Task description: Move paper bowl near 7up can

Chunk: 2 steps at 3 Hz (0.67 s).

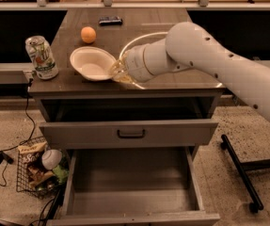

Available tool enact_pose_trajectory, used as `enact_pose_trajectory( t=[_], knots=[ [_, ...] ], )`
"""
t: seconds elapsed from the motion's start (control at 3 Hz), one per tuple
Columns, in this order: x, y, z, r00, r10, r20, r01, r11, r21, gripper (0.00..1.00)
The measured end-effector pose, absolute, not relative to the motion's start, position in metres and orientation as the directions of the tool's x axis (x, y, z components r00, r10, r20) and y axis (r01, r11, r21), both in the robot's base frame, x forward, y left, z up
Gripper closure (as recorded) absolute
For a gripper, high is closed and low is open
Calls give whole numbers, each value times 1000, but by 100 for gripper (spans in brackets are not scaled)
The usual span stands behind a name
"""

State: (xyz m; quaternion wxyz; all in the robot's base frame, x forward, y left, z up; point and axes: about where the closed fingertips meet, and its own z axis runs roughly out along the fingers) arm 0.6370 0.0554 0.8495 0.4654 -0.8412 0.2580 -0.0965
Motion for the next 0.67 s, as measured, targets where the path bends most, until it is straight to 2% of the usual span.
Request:
enact_pose_trajectory(
  t=[0.33,0.67],
  knots=[
    [636,57,849,850,-521,-79,-344,-435,-832,16],
    [636,59,848,852,-518,-80,-343,-436,-832,0]
  ],
)
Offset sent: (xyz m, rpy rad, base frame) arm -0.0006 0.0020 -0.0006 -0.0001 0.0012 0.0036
